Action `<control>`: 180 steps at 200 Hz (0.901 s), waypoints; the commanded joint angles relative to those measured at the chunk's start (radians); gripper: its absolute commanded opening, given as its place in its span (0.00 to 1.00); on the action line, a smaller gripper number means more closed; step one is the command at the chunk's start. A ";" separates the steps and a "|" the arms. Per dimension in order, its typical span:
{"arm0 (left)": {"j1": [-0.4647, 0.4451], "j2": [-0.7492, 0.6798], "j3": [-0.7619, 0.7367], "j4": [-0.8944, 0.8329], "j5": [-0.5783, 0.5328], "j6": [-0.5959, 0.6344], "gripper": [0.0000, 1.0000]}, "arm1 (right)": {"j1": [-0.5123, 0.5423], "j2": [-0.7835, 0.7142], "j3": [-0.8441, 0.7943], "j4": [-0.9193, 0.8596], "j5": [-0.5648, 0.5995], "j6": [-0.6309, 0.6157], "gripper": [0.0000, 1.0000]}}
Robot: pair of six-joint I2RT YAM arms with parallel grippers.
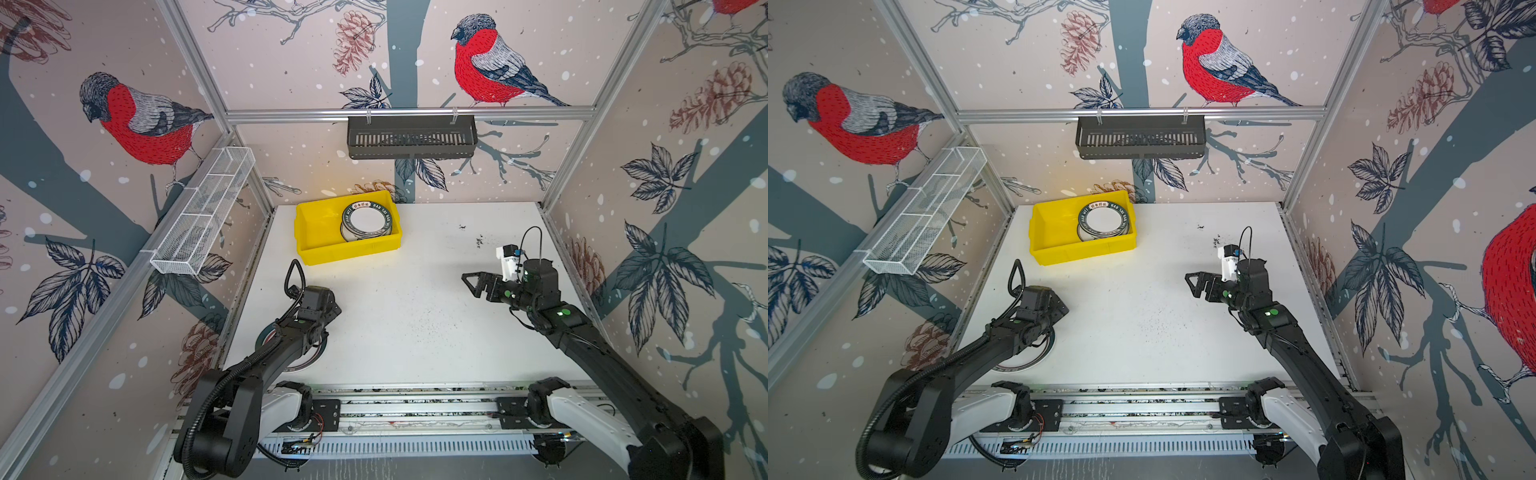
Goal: Place the plates into the plastic bin on the countertop
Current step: 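Lower the left gripper over the red-rim plate edge nearest the robot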
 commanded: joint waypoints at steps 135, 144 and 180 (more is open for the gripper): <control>-0.218 0.178 0.089 0.161 0.218 -0.024 0.89 | 0.000 0.024 -0.030 0.058 -0.026 0.057 1.00; -0.237 0.198 0.100 0.171 0.224 -0.023 0.89 | -0.001 0.023 -0.029 0.058 -0.023 0.059 1.00; -0.315 0.259 0.148 0.211 0.240 -0.023 0.88 | 0.000 0.021 -0.032 0.055 -0.020 0.068 1.00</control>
